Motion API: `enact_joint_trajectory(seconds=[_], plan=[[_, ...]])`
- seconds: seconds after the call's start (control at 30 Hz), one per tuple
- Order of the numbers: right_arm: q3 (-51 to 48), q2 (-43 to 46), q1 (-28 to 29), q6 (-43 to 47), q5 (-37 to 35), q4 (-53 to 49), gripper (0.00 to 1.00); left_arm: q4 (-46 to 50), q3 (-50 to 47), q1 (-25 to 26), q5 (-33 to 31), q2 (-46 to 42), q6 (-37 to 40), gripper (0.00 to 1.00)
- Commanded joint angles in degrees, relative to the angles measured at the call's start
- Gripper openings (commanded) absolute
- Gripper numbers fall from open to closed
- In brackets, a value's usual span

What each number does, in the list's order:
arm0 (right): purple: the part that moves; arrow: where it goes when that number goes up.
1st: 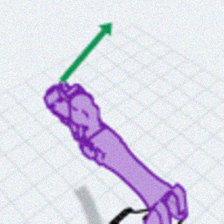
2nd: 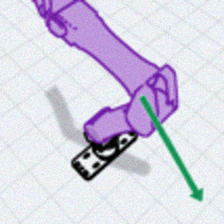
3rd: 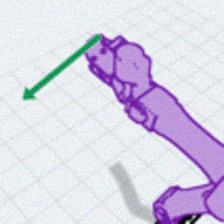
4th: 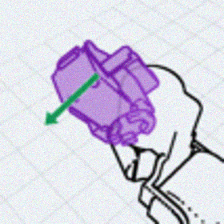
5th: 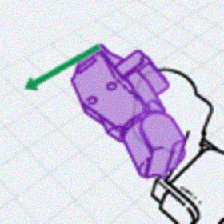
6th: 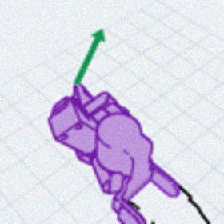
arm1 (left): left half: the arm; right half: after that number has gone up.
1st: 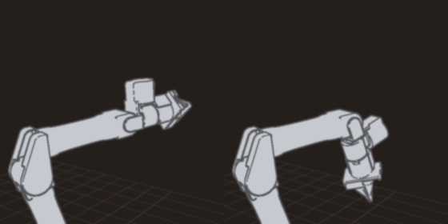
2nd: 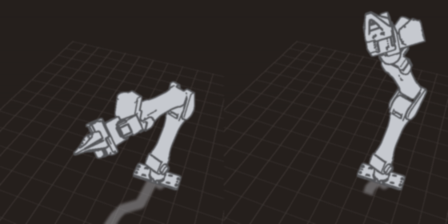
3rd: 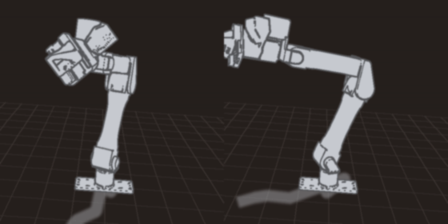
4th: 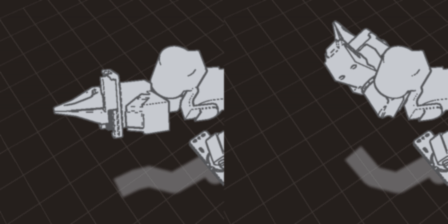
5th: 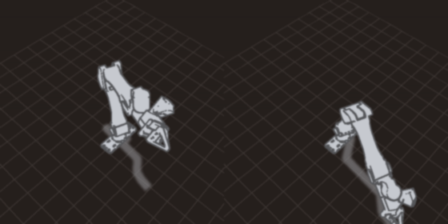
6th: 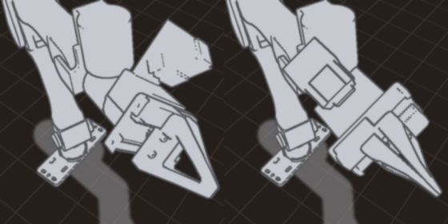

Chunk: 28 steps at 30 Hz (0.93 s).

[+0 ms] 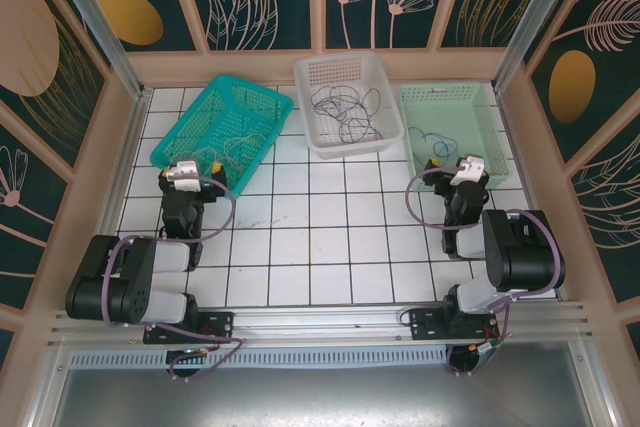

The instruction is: Untangle the cables

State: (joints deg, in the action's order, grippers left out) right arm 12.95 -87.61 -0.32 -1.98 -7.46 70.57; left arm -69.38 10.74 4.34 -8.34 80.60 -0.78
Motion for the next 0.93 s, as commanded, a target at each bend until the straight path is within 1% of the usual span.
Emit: enact_joint_trajectory(seconds=[0.0, 0.03, 0.07, 0.1, 0.17, 0.2, 0.23, 0.27, 0.3, 0.9], plan=[[-0.6, -0.6, -0.2, -0.1, 0.7, 2.9, 0.99, -3.6, 0.3, -2.5, 5.9, 1.8, -0.1, 0.99], [-0.6, -0.6, -0.2, -0.1, 0.7, 2.9, 0.99, -6.0, -0.4, -2.8, 6.6, 3.4, -0.3, 0.99], [-0.6, -0.6, -0.2, -0.1, 0.7, 2.9, 0.99, -10.8, -1.2, -2.8, 6.3, 6.4, -0.3, 0.99], [-0.6, -0.6, -0.2, -0.1, 0.7, 2.9, 0.99, -14.4, -1.7, -3.1, 5.4, 7.4, -1.4, 0.99], [-0.6, -0.6, -0.2, -0.1, 0.7, 2.9, 0.99, -6.9, 0.4, -3.3, 5.3, 5.7, -1.1, 0.99], [-0.6, -0.6, -0.2, -0.1, 0.7, 2.8, 0.99, -6.6, 1.4, -3.3, 3.5, 6.5, -1.7, 0.99], [-0.6, -0.6, -0.2, -0.1, 0.7, 2.9, 0.99, -4.4, 2.4, -3.3, 0.9, 6.3, -2.7, 0.99], [-0.6, -0.6, -0.1, -0.1, 0.6, 2.9, 0.99, -3.3, 2.8, -3.3, 0.2, 6.4, -3.2, 0.99], [-0.6, -0.6, -0.2, 0.0, 0.7, 2.8, 0.99, -4.4, 2.4, -3.3, 0.0, 6.5, -3.1, 0.99], [-0.6, -0.6, -0.1, 0.0, 0.7, 2.8, 0.99, -3.8, 2.6, -3.3, 0.0, 6.6, -3.1, 0.99]])
